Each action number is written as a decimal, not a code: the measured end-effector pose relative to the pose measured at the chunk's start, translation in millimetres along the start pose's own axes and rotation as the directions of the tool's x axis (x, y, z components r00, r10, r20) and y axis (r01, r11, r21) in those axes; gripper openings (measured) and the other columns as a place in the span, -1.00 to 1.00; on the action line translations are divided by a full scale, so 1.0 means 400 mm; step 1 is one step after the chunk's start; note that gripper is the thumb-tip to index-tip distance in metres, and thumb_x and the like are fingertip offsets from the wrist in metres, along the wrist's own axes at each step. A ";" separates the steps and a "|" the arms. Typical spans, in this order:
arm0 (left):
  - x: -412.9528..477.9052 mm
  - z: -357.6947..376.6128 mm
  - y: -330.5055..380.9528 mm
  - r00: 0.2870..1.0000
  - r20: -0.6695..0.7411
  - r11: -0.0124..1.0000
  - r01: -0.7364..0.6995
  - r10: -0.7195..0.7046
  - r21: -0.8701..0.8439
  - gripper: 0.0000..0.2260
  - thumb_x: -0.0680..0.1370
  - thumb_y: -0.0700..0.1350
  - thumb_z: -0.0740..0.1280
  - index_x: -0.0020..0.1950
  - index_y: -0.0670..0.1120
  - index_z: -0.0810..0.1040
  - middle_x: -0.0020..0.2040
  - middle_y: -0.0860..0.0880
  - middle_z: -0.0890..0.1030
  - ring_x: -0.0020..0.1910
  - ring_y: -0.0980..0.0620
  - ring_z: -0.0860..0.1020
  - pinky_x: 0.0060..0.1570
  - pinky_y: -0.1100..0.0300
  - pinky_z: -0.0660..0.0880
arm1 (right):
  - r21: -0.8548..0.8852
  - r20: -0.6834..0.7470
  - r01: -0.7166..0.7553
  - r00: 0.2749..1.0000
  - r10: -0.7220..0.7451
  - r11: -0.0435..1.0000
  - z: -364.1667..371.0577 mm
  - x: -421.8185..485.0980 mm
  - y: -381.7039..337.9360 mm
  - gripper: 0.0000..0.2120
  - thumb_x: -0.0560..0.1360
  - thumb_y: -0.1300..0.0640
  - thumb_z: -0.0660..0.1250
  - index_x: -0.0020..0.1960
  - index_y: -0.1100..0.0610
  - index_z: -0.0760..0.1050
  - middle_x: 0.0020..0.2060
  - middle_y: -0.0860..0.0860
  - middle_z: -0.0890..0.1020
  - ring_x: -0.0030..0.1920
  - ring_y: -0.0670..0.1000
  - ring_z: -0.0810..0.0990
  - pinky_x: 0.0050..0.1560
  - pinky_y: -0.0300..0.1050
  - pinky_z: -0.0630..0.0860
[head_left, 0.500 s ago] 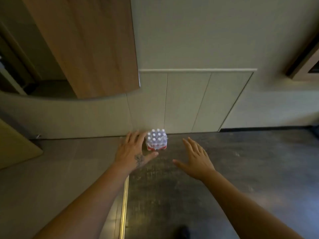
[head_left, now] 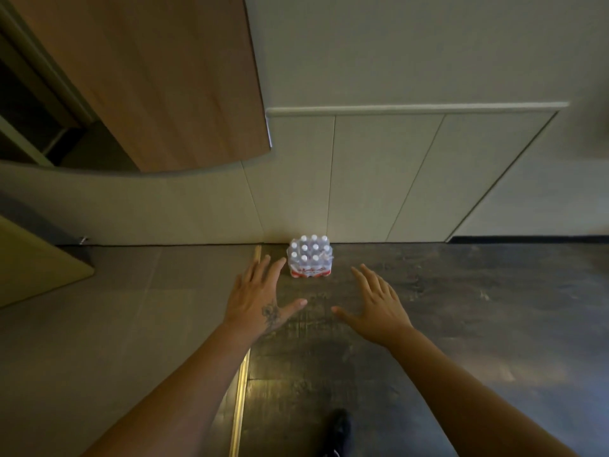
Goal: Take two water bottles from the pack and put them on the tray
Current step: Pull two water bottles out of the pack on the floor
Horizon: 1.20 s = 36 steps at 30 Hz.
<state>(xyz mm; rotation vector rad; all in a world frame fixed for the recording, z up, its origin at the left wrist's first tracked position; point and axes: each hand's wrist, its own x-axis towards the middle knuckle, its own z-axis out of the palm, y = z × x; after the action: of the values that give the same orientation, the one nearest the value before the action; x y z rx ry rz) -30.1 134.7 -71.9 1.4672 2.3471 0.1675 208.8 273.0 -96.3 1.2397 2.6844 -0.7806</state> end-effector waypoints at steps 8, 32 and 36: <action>0.221 -0.015 -0.029 0.999 0.004 0.999 0.033 -0.033 -0.017 0.00 0.45 0.64 0.07 0.75 0.13 0.02 0.79 -0.11 0.08 0.76 -0.17 0.05 0.66 -0.28 0.19 | -0.013 0.057 0.025 0.998 -0.024 1.000 -0.065 0.251 0.033 -0.01 0.48 -0.55 0.10 0.70 -0.03 -0.10 0.72 0.05 -0.04 0.70 0.13 -0.02 0.67 0.19 0.00; 1.048 0.235 -0.344 0.989 0.131 0.972 0.099 -0.072 -0.215 -0.07 0.53 0.48 0.33 0.75 0.06 0.10 0.76 -0.15 0.16 0.75 -0.20 0.10 0.68 -0.17 0.18 | 0.064 0.254 -0.197 0.951 0.175 0.978 0.211 1.038 0.130 -0.03 0.48 -0.45 0.24 0.69 0.01 0.00 0.68 0.03 0.12 0.65 0.10 0.13 0.63 0.18 0.20; 1.132 0.372 -0.368 0.980 0.188 0.976 0.104 -0.068 -0.190 -0.08 0.55 0.48 0.26 0.77 0.06 0.07 0.79 -0.12 0.08 0.76 -0.17 0.05 0.68 -0.22 0.14 | 0.038 0.252 -0.170 0.955 0.156 0.985 0.320 1.173 0.195 -0.08 0.51 -0.37 0.31 0.68 0.02 0.06 0.67 0.03 0.18 0.63 0.10 0.19 0.60 0.18 0.25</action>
<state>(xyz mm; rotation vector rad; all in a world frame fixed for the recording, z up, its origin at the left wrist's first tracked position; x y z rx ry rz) -277.3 456.4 -362.3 1.2294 2.1739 0.2295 -64.9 576.9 -370.9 1.2629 2.3445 -0.9293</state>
